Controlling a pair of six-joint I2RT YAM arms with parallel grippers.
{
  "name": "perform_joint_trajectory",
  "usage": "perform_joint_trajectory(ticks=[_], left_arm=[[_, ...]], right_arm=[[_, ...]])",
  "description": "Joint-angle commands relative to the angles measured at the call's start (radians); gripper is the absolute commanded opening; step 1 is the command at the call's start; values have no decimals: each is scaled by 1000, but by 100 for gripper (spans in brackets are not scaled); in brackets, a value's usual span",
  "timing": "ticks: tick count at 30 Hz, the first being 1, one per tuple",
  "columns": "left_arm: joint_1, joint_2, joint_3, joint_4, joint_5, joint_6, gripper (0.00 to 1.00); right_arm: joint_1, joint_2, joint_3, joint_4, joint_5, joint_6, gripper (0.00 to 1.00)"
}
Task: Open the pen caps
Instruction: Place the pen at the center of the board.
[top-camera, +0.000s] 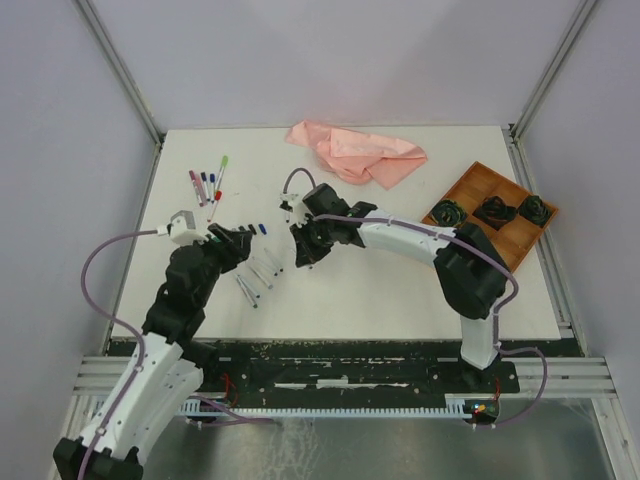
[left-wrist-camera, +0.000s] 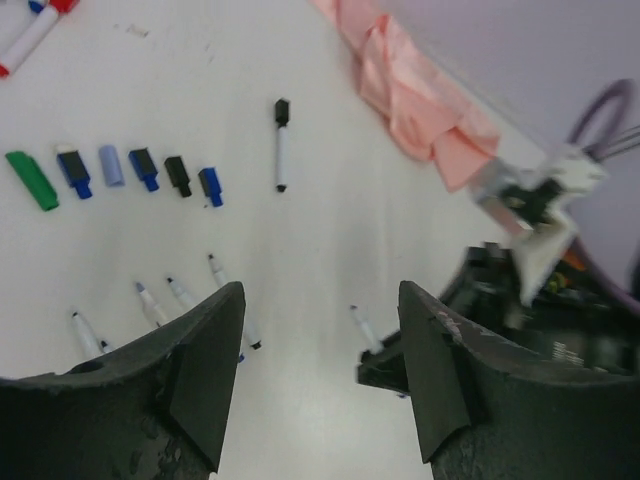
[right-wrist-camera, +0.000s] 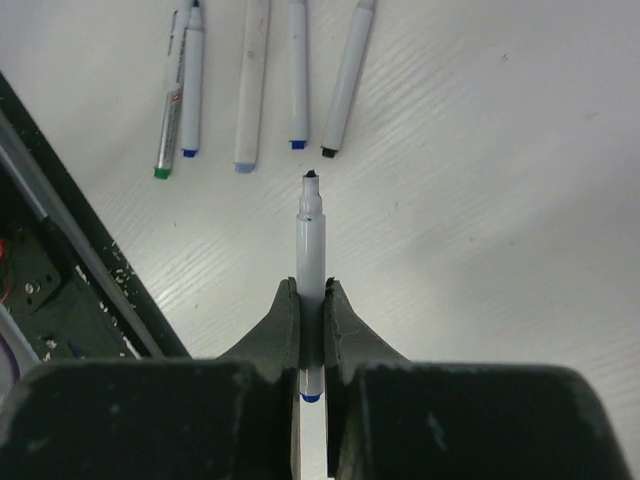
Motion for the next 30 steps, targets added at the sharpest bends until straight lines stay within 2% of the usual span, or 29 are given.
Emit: perform_joint_trajectory(ticks=[1, 6, 12, 23, 30], left_arm=[[-2, -184, -22, 53, 22, 38, 71], [-1, -329, -31, -16, -27, 59, 74], [-2, -391, -47, -55, -40, 63, 74], [-1, -428, -58, -56, -59, 63, 74], [-2, -428, -60, -50, -57, 63, 74]], right_arm=[[22, 124, 167, -50, 132, 49, 9], [47, 260, 323, -79, 152, 94, 12], [55, 377, 463, -140, 223, 128, 14], [67, 440, 507, -169, 264, 133, 21], [67, 455, 516, -181, 282, 134, 28]])
